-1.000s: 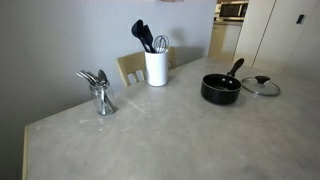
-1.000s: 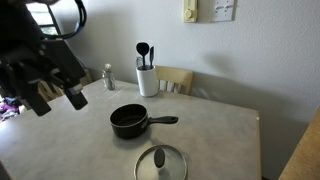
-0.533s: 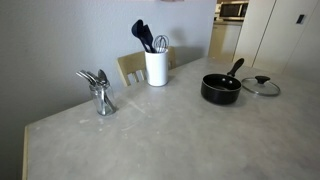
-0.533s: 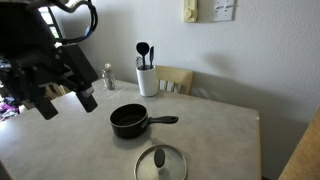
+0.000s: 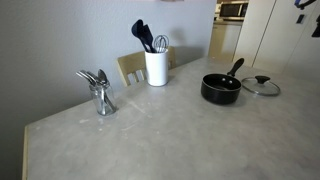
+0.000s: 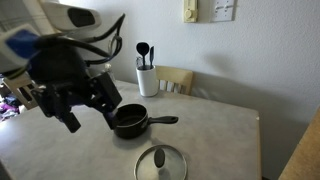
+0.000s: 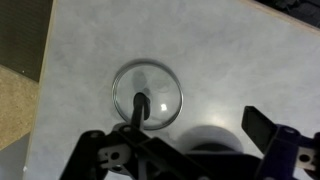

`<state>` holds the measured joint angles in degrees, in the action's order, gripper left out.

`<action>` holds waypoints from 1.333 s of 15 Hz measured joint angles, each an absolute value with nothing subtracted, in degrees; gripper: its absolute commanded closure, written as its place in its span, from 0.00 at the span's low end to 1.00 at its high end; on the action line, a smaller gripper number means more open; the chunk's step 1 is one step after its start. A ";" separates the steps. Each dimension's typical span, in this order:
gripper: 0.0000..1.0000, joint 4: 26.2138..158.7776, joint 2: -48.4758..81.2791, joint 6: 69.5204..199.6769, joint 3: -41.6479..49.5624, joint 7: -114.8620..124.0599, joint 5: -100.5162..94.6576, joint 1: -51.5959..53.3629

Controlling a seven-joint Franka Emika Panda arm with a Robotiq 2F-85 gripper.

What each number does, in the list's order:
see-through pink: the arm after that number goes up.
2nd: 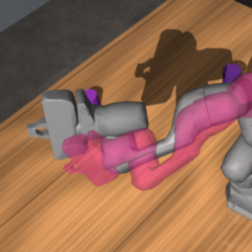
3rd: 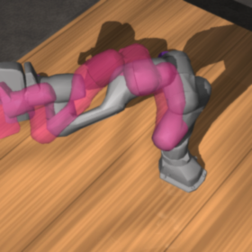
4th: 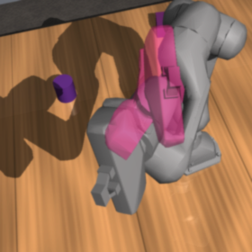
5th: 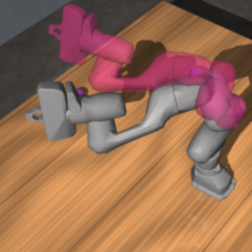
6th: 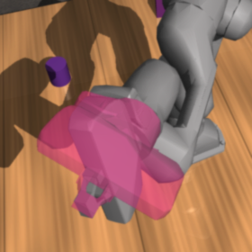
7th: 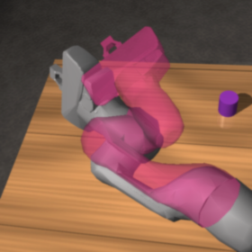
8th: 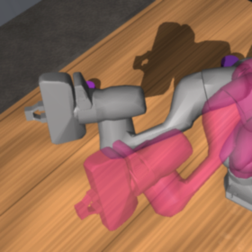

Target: Pick the lid and put it on the pot

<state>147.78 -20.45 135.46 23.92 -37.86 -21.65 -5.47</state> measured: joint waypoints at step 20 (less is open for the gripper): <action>0.00 134.85 6.32 139.87 19.87 -61.20 2.90 -10.71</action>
